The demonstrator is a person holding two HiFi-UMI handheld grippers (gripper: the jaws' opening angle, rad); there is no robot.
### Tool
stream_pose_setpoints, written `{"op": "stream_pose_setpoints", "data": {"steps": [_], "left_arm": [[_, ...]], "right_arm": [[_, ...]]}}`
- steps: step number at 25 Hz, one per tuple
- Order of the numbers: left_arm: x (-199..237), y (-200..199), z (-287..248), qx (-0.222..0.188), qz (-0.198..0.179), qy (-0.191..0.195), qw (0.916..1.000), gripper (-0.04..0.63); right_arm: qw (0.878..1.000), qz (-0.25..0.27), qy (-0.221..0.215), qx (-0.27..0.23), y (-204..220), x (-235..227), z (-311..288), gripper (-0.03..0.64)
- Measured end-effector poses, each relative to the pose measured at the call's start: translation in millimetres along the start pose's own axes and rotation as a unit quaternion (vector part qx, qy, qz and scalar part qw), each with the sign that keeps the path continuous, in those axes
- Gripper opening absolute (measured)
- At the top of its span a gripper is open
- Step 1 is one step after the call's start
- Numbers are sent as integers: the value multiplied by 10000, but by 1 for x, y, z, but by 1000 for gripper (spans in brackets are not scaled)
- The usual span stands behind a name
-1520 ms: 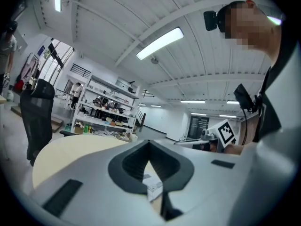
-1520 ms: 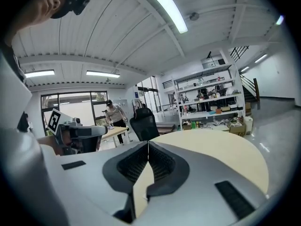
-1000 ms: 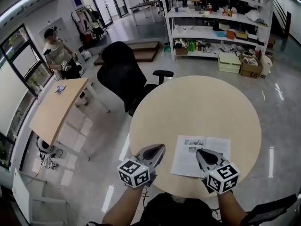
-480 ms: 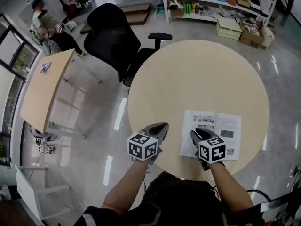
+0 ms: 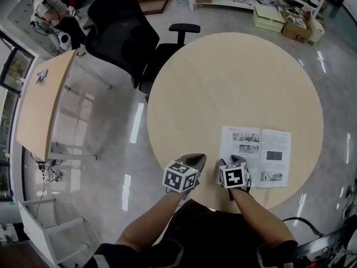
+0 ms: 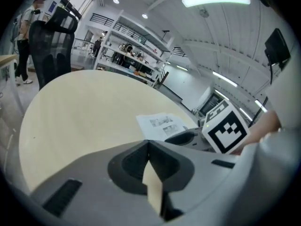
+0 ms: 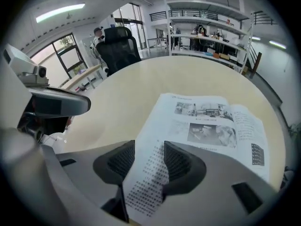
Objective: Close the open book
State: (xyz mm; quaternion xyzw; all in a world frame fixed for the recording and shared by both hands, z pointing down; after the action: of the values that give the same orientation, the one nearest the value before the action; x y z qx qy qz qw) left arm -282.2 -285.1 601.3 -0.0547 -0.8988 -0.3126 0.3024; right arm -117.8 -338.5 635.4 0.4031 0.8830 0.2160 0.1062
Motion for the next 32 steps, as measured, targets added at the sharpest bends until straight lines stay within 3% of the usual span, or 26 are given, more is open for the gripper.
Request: {"op": "stream_pose_setpoints", "data": {"steps": [4,10,15,32], "left_arm": [[4,8,-10,133,138,115,9997,-14],[8,5,-16,280,-12,246,9993,-14],[2,3,-19,139,79,510,9986,-14],[-2,13,-21,104,178,475,9987,-14]], "right_arm": [[9993,203,245,201,-1,4,-3,176],[9973,371,453,440,-8,10,-9,176],[9982,244,363,405,-7,6,-7,178],[9993,31,205,322,-5,6,-7,63]]}}
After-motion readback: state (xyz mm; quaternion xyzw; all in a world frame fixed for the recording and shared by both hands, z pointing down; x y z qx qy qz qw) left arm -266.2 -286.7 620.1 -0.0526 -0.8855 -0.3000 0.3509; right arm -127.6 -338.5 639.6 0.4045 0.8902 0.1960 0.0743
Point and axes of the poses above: the fingertips, and each gripper's own axes: z backward along the fingers, x to its left, y out of its underside, the point moved 9 cm from there along z, backward along the fingers, and after that the axes turned 11 degrees about z, right-handed, at the moved point
